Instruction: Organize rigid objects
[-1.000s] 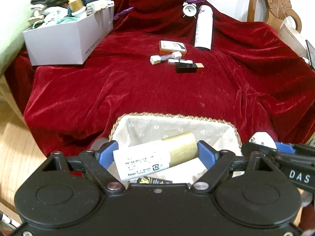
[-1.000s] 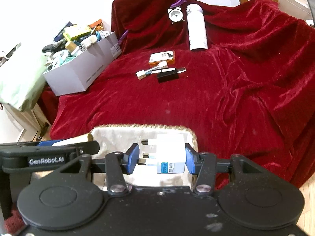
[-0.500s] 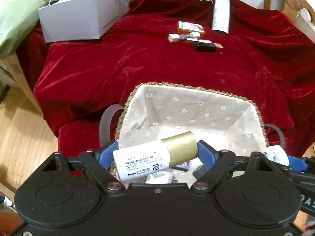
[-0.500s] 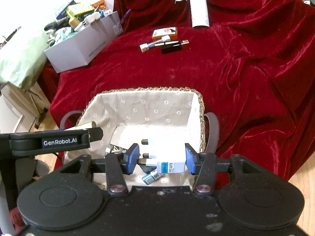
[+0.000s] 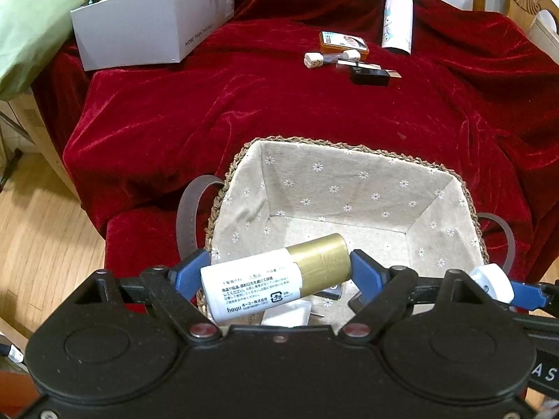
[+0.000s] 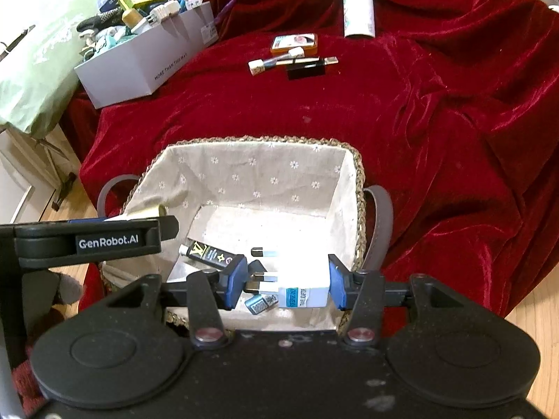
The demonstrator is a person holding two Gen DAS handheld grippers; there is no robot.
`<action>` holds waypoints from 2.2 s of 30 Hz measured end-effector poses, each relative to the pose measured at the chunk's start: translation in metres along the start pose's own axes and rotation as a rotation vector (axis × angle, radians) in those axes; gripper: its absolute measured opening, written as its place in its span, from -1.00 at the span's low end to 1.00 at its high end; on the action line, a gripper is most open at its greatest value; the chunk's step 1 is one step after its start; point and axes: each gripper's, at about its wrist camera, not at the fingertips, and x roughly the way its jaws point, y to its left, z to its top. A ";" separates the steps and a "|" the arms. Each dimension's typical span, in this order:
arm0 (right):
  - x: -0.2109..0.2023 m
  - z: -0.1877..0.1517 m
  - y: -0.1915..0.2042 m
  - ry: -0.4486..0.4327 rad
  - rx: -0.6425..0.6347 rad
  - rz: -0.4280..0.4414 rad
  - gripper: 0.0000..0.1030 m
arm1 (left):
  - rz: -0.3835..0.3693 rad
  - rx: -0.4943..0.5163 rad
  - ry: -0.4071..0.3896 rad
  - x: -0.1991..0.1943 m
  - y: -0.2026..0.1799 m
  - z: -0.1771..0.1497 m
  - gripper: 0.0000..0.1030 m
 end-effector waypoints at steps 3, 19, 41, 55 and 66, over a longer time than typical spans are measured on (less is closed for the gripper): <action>0.002 0.000 0.000 0.012 0.004 0.004 -0.06 | -0.011 -0.004 -0.001 0.001 0.000 0.002 0.59; 0.011 0.002 -0.004 0.048 0.026 0.016 -0.06 | -0.029 0.015 -0.017 0.006 -0.009 0.008 0.59; 0.010 0.000 -0.004 0.043 0.030 0.001 0.12 | -0.019 0.038 -0.054 0.004 -0.017 0.013 0.78; 0.006 0.001 0.001 0.031 0.024 -0.025 0.37 | 0.030 0.062 -0.052 -0.011 -0.015 0.005 0.78; 0.004 0.001 0.000 0.016 0.021 -0.060 0.68 | 0.021 0.044 -0.038 -0.013 -0.010 0.001 0.78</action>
